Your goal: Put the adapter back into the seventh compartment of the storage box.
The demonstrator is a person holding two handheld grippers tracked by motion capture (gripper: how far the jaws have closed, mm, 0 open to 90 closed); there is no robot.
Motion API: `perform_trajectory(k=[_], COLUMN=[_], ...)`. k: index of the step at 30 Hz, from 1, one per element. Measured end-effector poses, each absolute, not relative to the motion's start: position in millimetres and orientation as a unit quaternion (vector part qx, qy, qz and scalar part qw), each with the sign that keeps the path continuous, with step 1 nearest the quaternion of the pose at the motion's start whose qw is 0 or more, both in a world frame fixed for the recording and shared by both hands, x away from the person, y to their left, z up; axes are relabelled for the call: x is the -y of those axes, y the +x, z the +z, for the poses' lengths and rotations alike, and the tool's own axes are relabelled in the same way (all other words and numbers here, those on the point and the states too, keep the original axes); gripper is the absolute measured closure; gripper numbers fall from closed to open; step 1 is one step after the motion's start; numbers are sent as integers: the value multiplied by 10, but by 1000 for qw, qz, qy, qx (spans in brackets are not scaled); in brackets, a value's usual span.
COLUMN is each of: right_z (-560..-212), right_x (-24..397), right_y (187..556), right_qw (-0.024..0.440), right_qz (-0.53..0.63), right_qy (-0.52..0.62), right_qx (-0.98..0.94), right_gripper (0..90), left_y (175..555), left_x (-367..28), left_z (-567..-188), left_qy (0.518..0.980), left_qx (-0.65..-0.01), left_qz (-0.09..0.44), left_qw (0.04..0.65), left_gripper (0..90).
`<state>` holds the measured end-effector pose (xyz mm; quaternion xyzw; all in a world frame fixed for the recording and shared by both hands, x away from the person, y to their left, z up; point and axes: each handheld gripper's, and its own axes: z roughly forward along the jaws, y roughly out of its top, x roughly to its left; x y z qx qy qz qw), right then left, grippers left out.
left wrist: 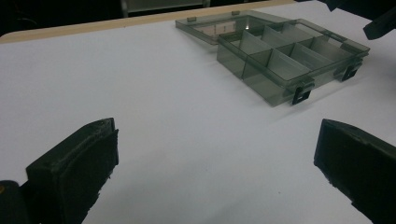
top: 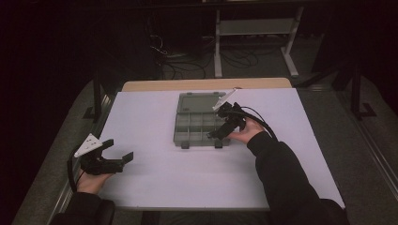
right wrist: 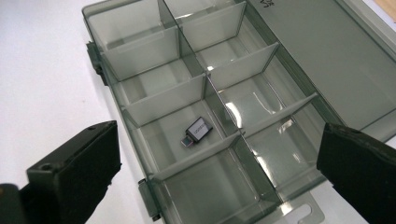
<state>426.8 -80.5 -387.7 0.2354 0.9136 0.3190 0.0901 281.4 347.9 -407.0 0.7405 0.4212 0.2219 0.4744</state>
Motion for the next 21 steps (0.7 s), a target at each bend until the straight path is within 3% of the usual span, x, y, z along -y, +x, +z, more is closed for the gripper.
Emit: perform_trajectory(k=[21], right_z=[-3779], right_x=[1071], right_y=[4027], right_qw=[104], right_qz=[341], right_qy=[240], right_qx=[-903], right_gripper=[0], left_y=[2817], left_x=[-3477], left_z=[-4072], left_qy=[740], left_qx=[-422], left_qz=[221], left_qw=[474], left_gripper=[0])
